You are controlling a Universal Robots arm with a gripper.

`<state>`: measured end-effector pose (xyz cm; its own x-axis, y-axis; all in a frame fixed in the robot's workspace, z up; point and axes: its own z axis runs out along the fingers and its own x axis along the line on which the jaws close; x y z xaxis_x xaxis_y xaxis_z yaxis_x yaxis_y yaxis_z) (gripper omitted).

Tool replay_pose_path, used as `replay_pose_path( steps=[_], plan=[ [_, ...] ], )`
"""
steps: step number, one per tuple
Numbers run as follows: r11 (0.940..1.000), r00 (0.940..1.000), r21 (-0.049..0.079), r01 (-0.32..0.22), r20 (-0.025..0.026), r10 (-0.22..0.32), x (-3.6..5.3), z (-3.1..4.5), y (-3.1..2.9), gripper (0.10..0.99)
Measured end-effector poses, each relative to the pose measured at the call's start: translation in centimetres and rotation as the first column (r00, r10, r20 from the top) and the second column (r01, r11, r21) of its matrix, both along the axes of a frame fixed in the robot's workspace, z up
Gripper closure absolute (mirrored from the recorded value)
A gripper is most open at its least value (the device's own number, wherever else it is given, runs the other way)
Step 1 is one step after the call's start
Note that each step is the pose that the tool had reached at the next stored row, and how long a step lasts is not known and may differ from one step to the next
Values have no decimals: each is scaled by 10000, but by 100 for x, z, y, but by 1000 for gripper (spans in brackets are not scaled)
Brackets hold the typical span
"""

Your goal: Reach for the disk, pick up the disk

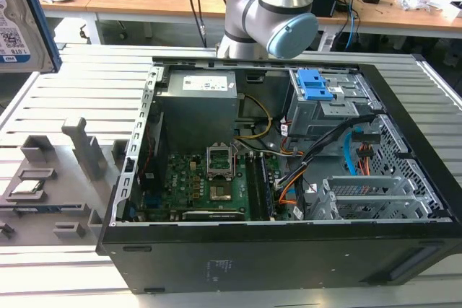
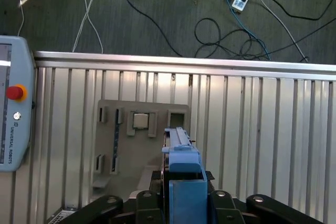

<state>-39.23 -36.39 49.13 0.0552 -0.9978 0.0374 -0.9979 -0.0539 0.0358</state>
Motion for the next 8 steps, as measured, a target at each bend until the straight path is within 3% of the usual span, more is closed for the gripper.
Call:
replay_pose_path(
  steps=[4,8],
  plan=[
    [10000,10000,0,1,0,-1,99,0,1,718],
    [10000,10000,0,0,0,0,257,0,1,718]
  ],
)
